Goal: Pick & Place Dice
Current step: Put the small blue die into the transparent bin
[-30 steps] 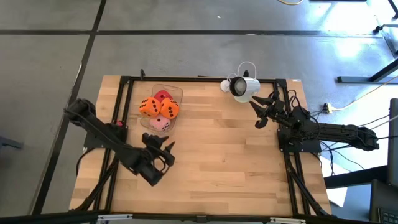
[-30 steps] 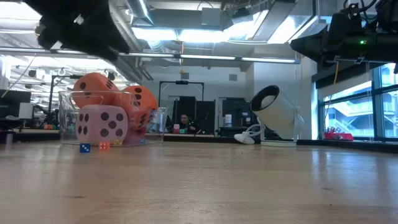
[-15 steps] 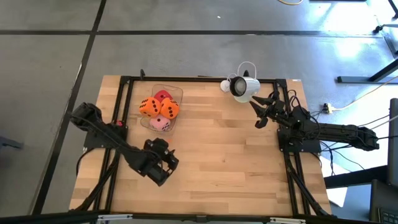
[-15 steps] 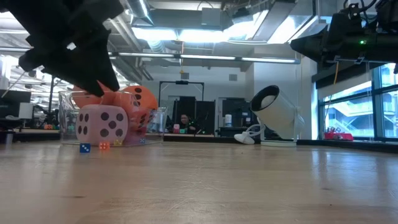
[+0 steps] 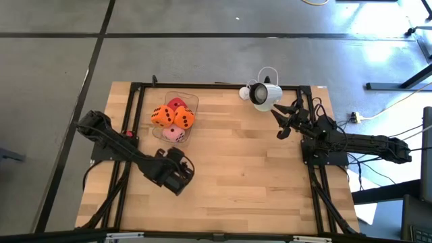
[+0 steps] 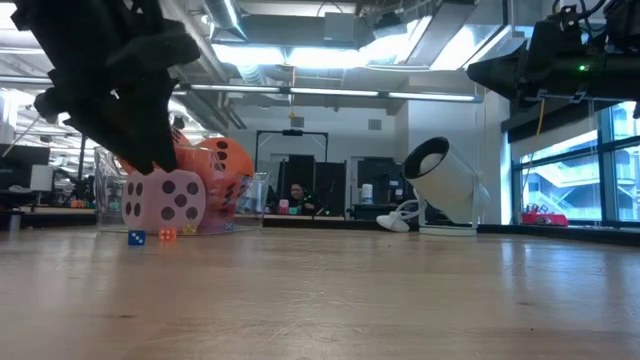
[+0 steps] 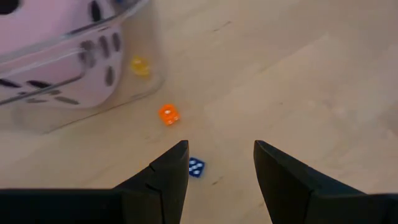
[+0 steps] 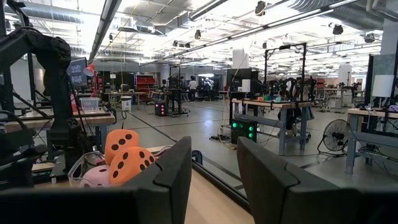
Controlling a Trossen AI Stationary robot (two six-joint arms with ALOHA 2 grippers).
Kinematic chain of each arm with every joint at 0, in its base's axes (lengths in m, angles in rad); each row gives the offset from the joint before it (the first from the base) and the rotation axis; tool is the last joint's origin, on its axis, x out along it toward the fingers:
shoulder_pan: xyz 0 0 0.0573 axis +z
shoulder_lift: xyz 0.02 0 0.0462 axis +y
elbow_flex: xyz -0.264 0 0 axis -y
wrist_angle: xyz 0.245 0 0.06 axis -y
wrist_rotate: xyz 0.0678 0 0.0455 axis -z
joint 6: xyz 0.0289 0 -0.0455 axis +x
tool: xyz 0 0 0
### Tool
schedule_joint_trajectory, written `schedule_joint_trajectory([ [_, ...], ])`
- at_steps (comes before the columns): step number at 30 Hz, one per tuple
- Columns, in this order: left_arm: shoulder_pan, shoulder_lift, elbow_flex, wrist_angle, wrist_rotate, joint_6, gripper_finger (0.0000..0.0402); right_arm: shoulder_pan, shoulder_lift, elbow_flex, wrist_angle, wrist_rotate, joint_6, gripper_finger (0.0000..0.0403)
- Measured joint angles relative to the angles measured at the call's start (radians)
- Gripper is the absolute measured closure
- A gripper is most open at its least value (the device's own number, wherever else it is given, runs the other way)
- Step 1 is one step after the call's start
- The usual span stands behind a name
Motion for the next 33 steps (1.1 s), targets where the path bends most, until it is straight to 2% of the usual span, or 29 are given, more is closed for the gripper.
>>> schedule_joint_trajectory([
  [9, -0.016, 0.025, -0.005, -0.070, 0.006, -0.116, 0.0228, 0.000, 0.000, 0.000, 0.000, 0.000, 0.000, 0.0273],
  [18, -0.008, 0.102, -0.005, -0.072, 0.089, -0.121, 0.0228, 0.000, 0.000, 0.000, 0.000, 0.000, 0.000, 0.0273],
  [33, -0.003, 0.139, -0.005, -0.053, 0.082, -0.137, 0.0229, 0.000, 0.000, 0.000, 0.000, 0.000, 0.000, 0.0273],
])
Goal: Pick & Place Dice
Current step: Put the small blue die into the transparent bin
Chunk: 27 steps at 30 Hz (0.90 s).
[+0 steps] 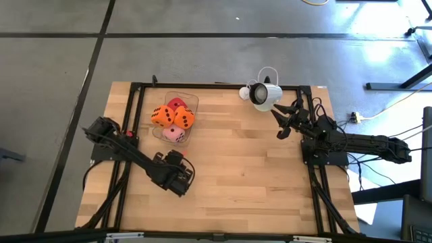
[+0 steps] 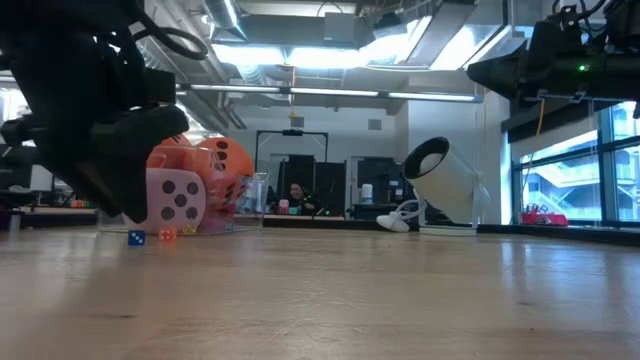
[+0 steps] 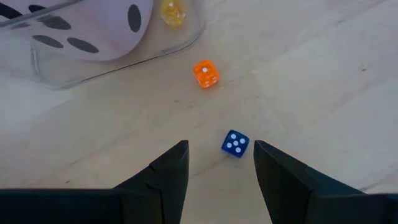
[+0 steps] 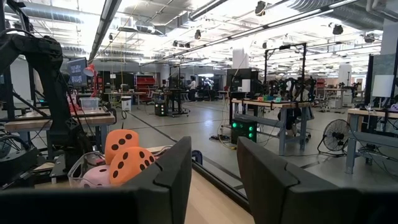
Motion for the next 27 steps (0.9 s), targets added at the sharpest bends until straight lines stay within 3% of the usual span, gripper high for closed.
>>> schedule_joint_trajectory([
  [27, 0.067, 0.000, 0.000, 0.030, 0.084, 0.176, 0.0229, 0.000, 0.000, 0.000, 0.000, 0.000, 0.000, 0.0273],
])
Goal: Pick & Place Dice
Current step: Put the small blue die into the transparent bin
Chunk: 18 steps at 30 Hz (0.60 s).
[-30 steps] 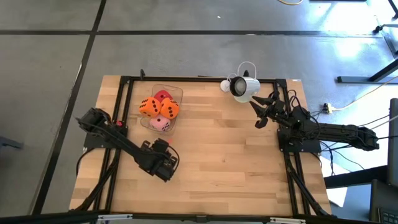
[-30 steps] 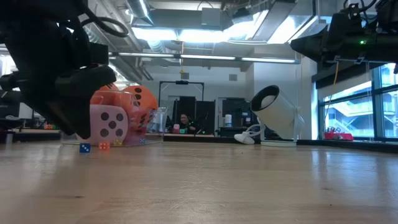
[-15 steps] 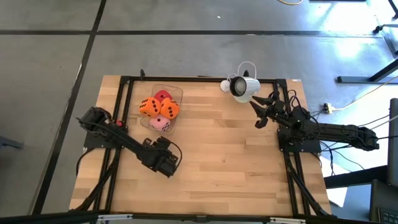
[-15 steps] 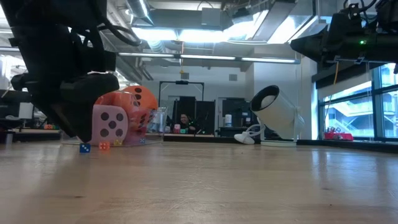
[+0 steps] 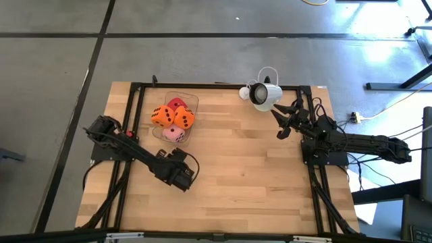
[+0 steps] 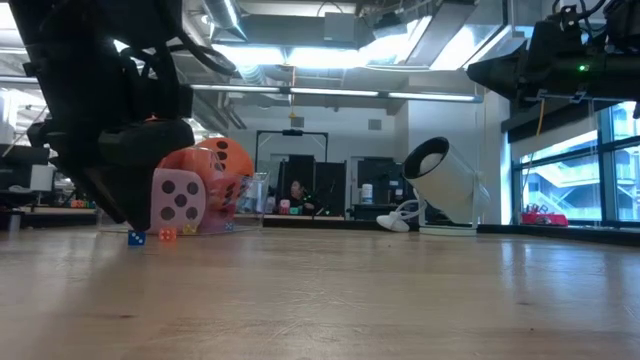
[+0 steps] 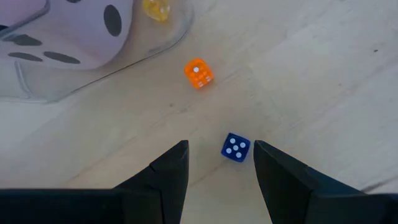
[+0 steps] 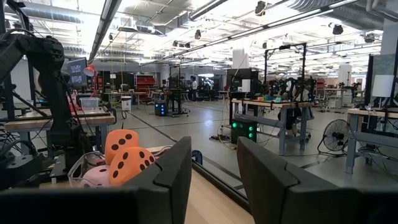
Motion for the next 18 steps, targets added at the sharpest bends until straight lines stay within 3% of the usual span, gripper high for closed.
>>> schedule_joint_trajectory([
  [18, 0.040, 0.001, -0.001, 0.033, 0.034, 0.070, 0.0229, 0.000, 0.000, 0.000, 0.000, 0.000, 0.000, 0.0273],
])
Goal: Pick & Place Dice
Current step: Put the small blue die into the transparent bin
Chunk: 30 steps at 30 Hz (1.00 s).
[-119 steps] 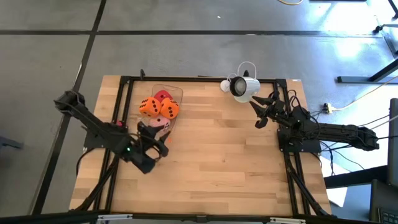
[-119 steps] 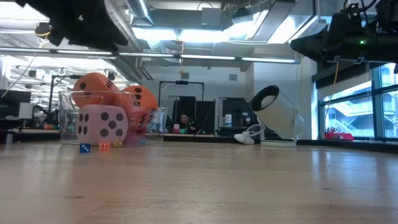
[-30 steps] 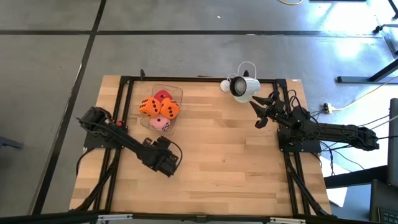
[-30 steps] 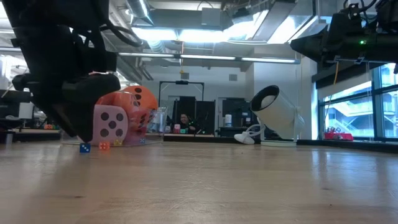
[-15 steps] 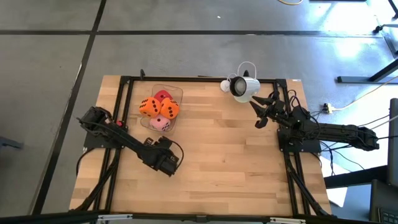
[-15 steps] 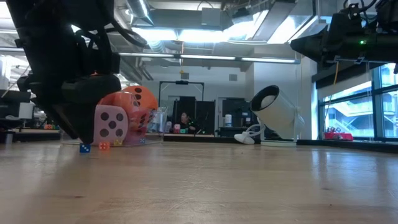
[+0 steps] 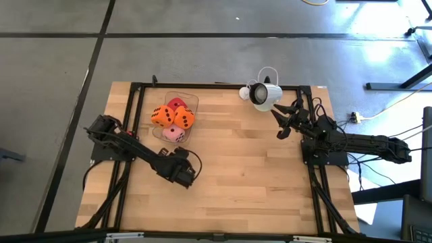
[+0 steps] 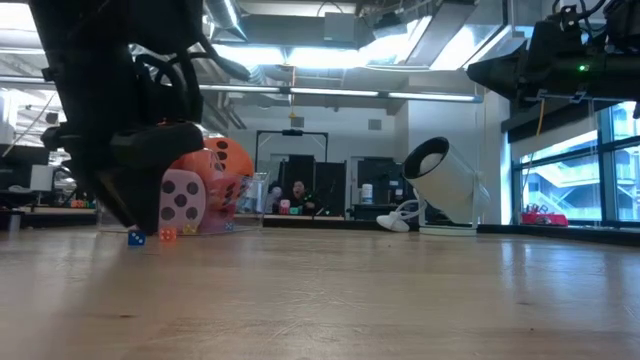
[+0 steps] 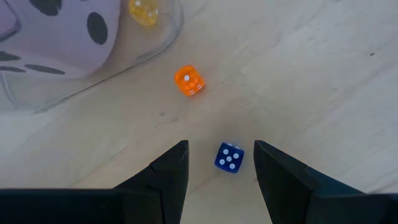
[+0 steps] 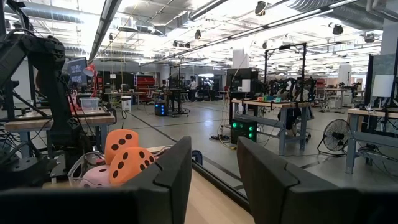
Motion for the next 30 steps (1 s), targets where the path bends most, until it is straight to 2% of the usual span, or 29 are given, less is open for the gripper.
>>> schedule_joint_trajectory([
  [30, 0.058, 0.005, -0.001, 0.071, 0.130, 0.115, 0.0229, 0.000, 0.000, 0.000, 0.000, 0.000, 0.000, 0.0273],
])
